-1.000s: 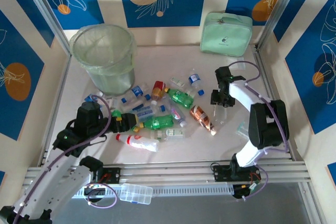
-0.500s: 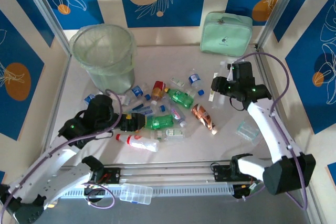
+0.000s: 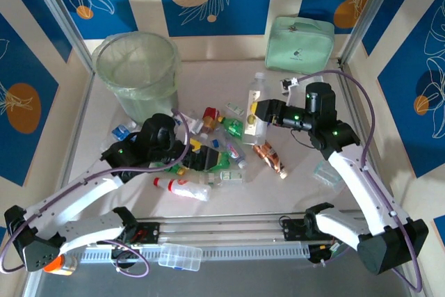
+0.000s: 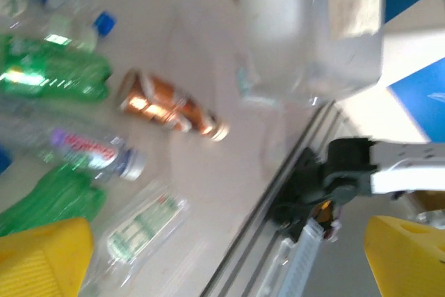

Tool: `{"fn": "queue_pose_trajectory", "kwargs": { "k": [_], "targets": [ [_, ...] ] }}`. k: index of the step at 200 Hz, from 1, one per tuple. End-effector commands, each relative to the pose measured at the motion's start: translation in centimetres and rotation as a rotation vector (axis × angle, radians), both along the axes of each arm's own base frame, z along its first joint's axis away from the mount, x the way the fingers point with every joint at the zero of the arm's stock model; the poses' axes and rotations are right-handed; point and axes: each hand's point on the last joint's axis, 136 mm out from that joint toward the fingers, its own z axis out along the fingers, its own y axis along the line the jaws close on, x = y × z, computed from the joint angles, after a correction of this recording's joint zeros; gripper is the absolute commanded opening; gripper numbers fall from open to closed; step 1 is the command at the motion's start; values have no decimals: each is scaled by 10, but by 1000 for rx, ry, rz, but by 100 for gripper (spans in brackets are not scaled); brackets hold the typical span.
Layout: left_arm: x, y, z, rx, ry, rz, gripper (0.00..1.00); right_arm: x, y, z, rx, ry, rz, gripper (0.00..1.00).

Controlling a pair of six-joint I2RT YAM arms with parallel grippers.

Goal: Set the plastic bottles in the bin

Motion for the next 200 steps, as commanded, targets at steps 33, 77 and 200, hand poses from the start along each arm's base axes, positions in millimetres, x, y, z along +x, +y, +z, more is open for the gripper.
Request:
{"fn": "queue_pose_trajectory", "kwargs": {
  "k": [33, 77, 200],
  "targets": [
    [13, -39, 80, -460, 21, -154, 99, -19, 15, 44, 192, -89, 180, 46],
    [15, -49, 97, -656, 72, -273, 99, -25, 20, 52, 276, -74, 230, 46],
    [6, -52, 104, -642, 7, -337, 58, -36, 41, 37, 258, -36, 247, 46]
  ]
}}
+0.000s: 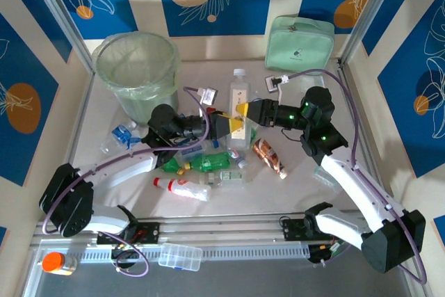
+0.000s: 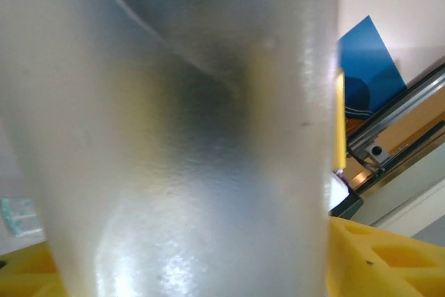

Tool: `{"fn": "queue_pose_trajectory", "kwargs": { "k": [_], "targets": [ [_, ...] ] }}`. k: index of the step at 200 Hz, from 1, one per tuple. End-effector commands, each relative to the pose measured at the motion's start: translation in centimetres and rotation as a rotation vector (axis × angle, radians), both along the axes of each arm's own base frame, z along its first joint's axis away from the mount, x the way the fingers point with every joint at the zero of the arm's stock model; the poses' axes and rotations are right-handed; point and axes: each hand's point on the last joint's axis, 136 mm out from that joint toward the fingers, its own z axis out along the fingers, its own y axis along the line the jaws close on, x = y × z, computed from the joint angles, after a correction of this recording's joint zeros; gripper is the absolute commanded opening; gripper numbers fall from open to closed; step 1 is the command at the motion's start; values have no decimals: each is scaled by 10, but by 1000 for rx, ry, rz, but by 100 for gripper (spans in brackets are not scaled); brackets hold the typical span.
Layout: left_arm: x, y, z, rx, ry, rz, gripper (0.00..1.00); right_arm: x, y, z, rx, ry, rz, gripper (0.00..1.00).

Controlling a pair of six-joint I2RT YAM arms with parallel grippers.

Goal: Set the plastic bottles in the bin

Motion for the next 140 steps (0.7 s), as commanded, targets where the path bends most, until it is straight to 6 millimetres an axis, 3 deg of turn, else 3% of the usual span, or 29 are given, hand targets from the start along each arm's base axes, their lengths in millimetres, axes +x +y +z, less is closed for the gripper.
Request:
{"fn": "queue_pose_trajectory", "kwargs": {
  "k": [1, 29, 43, 53, 71, 86, 108, 140],
  "targets": [
    [-12, 7, 20, -16, -107, -15, 58, 3, -3, -4, -3, 1, -30, 46],
    [-13, 7, 20, -4, -119, -18, 45, 4, -2, -6, -12, 4, -38, 46],
    [-13, 7, 20, 1, -121, -16, 44, 4, -2, -8, -20, 5, -38, 47],
    [-13, 8, 22, 8, -125, -11, 44, 4, -3, -8, -28, 2, -42, 55],
    [-11, 10, 23, 35, -136, 16, 43, 1, -7, -5, -46, -19, -59, 81],
    [-5, 14, 22, 71, -143, 61, 40, 0, -14, 1, -60, -39, -88, 91],
    [13, 30, 23, 134, -153, 184, 28, -2, -31, 8, -92, -64, -155, 94],
    [47, 68, 30, 227, -157, 396, 13, -4, -56, 12, -139, -87, -250, 94]
  ]
}}
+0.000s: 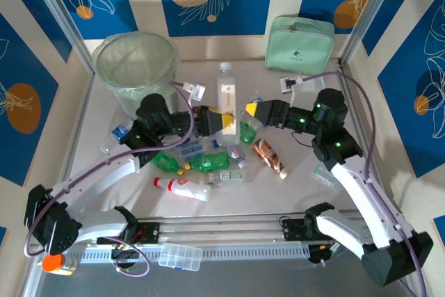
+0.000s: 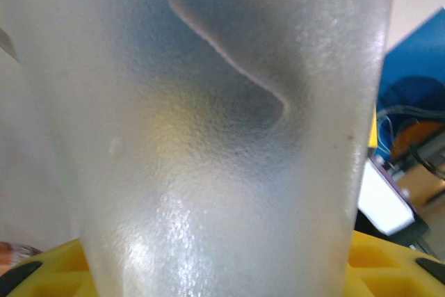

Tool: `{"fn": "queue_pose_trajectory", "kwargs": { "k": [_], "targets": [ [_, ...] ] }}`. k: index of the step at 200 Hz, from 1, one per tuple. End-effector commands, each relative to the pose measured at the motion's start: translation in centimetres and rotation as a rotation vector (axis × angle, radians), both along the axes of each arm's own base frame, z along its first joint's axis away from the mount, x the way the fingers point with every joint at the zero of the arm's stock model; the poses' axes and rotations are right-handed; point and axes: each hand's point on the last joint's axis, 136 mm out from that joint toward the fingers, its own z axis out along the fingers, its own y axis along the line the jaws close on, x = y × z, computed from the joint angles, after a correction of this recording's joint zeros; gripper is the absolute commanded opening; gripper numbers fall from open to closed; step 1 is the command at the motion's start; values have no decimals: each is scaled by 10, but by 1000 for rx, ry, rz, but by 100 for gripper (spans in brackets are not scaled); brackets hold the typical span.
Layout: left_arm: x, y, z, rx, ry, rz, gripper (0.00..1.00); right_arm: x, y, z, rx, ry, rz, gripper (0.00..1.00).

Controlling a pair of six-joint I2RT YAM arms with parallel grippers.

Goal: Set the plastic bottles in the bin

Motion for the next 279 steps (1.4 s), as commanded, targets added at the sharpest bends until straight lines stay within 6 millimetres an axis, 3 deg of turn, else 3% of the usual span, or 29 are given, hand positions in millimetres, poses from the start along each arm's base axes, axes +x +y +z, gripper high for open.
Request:
{"fn": "queue_pose_trajectory", "kwargs": {
  "k": [1, 37, 69, 99, 118, 155, 184, 220, 279],
  "targets": [
    [27, 32, 14, 74, -60, 192, 13, -5, -18, 5, -57, -29, -72, 94],
    [66, 69, 25, 213, -50, 408, 5, -7, -28, -4, -119, -25, -116, 93],
    [114, 130, 34, 364, 22, 763, 9, -6, -30, -16, -157, -3, -119, 92],
    [144, 178, 57, 404, 65, 995, 6, -6, -30, -22, -181, 8, -108, 91],
    [163, 206, 59, 423, 121, 1109, 6, -6, -30, -24, -195, 13, -107, 91],
    [195, 238, 39, 506, 280, 1227, 5, -7, -29, -28, -217, 14, -95, 91],
    [218, 260, 7, 574, 471, 1299, 4, -3, -30, -36, -230, 38, -107, 91],
    [238, 270, -30, 641, 623, 1336, 0, 1, -29, -47, -242, 82, -109, 90],
    [255, 285, -94, 687, 886, 1378, 0, 11, -33, -70, -296, 165, -170, 90]
  ]
}}
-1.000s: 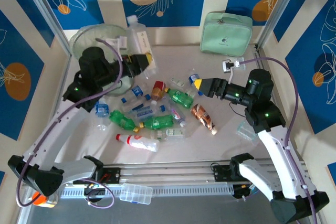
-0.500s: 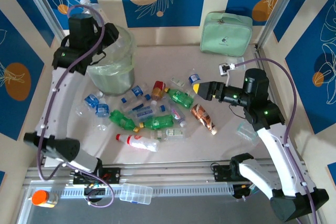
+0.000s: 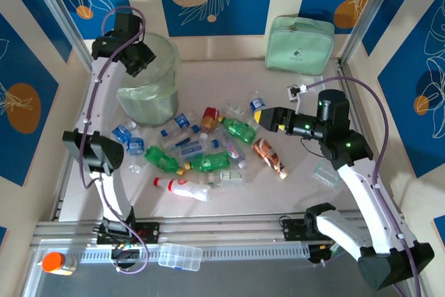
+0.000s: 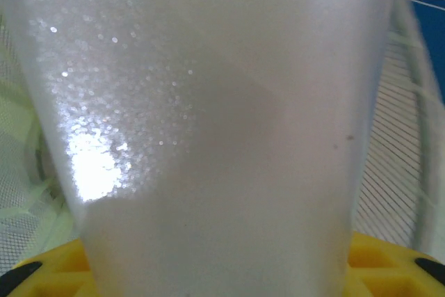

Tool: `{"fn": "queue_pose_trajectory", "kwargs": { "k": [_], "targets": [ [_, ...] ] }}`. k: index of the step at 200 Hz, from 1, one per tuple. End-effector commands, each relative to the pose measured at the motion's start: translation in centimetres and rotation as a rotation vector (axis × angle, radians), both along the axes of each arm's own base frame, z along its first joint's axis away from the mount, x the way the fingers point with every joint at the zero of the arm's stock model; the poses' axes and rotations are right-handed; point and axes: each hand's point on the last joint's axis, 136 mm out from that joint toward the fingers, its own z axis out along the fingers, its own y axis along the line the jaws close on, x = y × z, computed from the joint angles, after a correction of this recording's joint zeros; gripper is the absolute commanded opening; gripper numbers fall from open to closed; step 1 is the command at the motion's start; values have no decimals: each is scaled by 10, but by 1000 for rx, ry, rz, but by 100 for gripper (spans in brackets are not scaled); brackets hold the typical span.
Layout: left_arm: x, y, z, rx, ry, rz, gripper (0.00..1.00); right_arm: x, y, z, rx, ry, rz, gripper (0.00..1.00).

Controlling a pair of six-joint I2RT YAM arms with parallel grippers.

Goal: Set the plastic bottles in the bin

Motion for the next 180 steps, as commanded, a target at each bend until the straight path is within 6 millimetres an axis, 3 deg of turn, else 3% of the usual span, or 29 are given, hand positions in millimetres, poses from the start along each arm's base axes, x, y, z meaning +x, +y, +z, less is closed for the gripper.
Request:
{"fn": "queue_pose_trajectory", "kwargs": {
  "k": [1, 45, 89, 113, 134, 150, 180],
  "targets": [
    [-4, 19, -19, -35, 93, 108, 0, 4, -3, -13, -35, 48, -39, 90],
    [17, 16, -61, -141, 167, 153, 0, 7, -2, -24, -66, 68, -53, 90],
    [16, 6, -98, -196, 278, 167, 1, 14, -7, -36, -121, 93, -98, 90],
    [17, 5, -107, -192, 301, 168, 14, 17, -8, -38, -132, 95, -105, 90],
    [20, 3, -110, -206, 301, 156, 49, 18, -9, -38, -142, 94, -108, 91],
    [18, 4, -108, -207, 302, 169, 66, 19, -9, -37, -143, 91, -109, 90],
    [15, 4, -102, -216, 298, 179, 73, 20, -10, -38, -148, 92, -118, 91]
  ]
}}
